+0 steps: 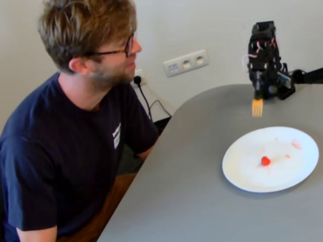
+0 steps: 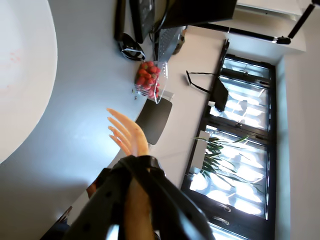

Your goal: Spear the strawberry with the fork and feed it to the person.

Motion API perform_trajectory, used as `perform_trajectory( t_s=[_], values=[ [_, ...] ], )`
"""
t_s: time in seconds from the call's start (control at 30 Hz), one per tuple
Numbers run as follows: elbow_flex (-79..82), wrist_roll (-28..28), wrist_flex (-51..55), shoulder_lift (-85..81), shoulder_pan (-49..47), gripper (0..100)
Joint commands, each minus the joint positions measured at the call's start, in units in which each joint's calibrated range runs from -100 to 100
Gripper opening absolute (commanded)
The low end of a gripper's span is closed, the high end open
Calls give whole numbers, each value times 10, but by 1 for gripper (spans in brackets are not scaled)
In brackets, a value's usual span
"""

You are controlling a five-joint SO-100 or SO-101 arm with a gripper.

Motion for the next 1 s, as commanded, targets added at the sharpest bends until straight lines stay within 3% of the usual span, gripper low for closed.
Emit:
perform_trajectory(
  t_s=[0.0, 0.27, 0.97],
  values=[
    [-17, -3, -43, 34, 8, 1],
    [0, -3, -90, 201, 22, 1],
    [93, 3, -83, 205, -15, 1]
  ],
)
